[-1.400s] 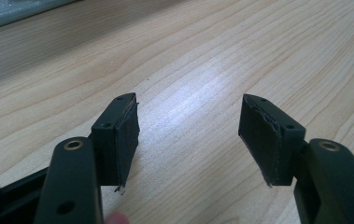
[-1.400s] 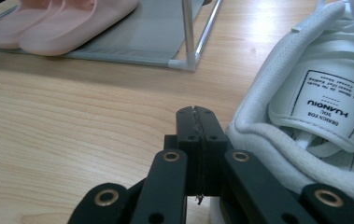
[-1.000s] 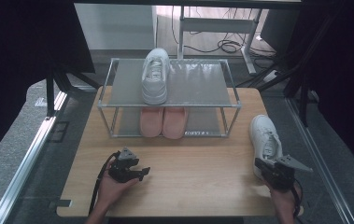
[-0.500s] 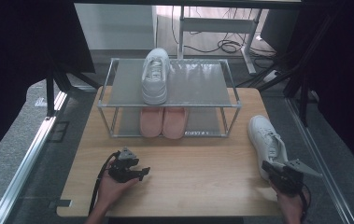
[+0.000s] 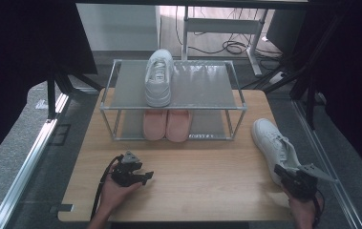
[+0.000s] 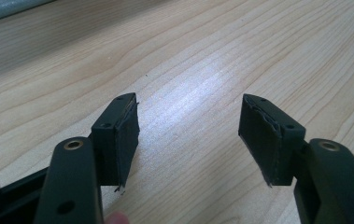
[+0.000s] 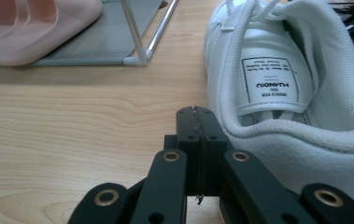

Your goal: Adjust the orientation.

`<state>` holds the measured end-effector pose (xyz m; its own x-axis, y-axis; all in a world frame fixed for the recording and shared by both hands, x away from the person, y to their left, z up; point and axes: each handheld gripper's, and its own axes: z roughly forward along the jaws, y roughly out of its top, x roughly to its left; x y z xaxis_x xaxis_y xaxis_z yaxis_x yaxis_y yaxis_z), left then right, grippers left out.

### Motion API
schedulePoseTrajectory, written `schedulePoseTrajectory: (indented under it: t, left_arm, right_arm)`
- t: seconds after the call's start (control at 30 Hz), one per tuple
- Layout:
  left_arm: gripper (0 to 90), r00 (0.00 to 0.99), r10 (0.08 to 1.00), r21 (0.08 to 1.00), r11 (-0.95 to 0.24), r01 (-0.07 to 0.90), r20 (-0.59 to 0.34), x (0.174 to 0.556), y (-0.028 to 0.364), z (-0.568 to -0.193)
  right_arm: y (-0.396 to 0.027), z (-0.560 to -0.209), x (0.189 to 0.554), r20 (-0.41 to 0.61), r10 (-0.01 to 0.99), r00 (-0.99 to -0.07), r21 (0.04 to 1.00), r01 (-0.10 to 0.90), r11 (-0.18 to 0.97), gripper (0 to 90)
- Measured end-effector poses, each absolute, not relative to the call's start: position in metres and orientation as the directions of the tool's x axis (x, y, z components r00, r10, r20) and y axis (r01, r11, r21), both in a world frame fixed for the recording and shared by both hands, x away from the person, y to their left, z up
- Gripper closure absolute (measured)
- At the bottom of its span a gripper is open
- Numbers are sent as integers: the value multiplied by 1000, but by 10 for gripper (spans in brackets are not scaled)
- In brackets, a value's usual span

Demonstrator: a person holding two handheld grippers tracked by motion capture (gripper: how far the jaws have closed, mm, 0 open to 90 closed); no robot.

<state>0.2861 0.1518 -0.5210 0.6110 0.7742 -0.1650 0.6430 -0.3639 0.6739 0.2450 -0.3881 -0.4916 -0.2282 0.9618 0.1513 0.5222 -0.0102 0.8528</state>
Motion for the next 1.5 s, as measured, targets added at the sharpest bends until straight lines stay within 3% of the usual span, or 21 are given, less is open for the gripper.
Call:
schedulePoseTrajectory:
  t: [0.87,1.5]
  left_arm:
    - [387,609,775,663,-368,652,-169,288,152,-525]
    - [387,613,772,659,-375,652,-167,288,151,-525]
  right_arm:
    - [-413,-491,242,175,969,-175,860,507,-64,900]
    - [-421,-491,247,172,965,-197,871,487,-56,894]
